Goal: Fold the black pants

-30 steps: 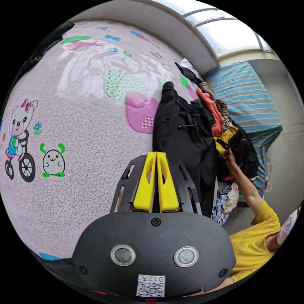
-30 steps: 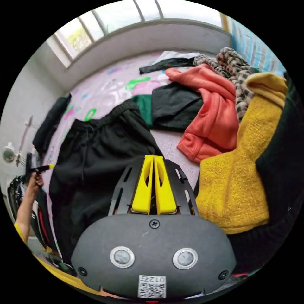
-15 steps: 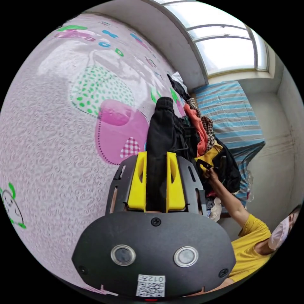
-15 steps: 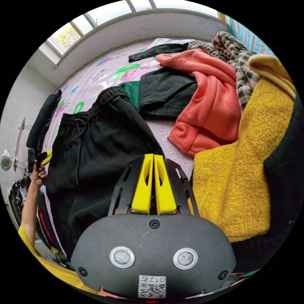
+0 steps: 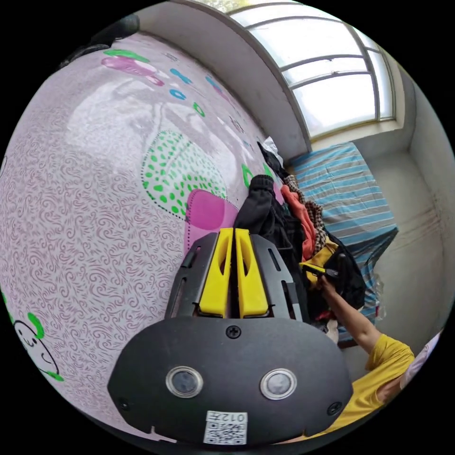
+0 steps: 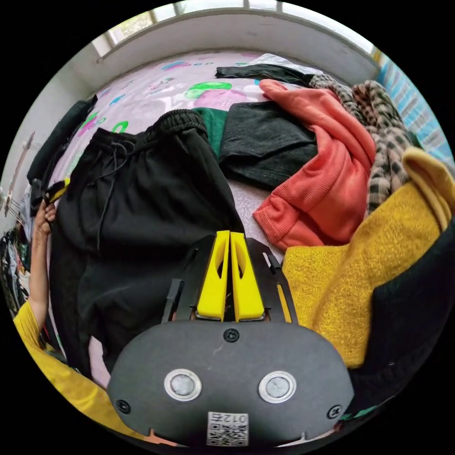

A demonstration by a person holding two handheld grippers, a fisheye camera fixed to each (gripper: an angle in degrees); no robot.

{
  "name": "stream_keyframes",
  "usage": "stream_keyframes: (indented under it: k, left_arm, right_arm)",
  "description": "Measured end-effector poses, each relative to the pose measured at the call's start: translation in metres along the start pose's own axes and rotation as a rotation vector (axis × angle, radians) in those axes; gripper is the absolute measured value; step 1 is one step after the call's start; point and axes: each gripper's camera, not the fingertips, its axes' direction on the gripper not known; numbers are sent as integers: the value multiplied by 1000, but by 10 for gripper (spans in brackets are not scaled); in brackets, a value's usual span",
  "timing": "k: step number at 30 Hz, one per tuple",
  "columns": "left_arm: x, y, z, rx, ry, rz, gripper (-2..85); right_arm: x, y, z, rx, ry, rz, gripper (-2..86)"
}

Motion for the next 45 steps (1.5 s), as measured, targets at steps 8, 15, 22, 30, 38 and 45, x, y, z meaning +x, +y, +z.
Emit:
stream_keyframes:
  k: [8,15,22,30,38,45]
  left_arm:
    - [1,4,-6,18,100,-28,2]
    - [35,9,-12,-16,2,80,2]
    - [93,20,-15,-15,-179,209,2]
    - [155,36,0,-62,-538,370,-1]
    - [176,42,15,-99,-544,356,0]
    - [185,47,-8,1,-731,243,2]
  right_arm:
    - [-17,-4,7,-1,66,-36,3]
    - [-27,1,-8,-2,-13,20,24]
    - [-95,-54,-26,205,168,-216,79]
    - [-91,-119,26,125,159,-66,42]
    - [-43,-103,48,96,-111,97,81]
    - [-101,-15,21,345,82,-158,14]
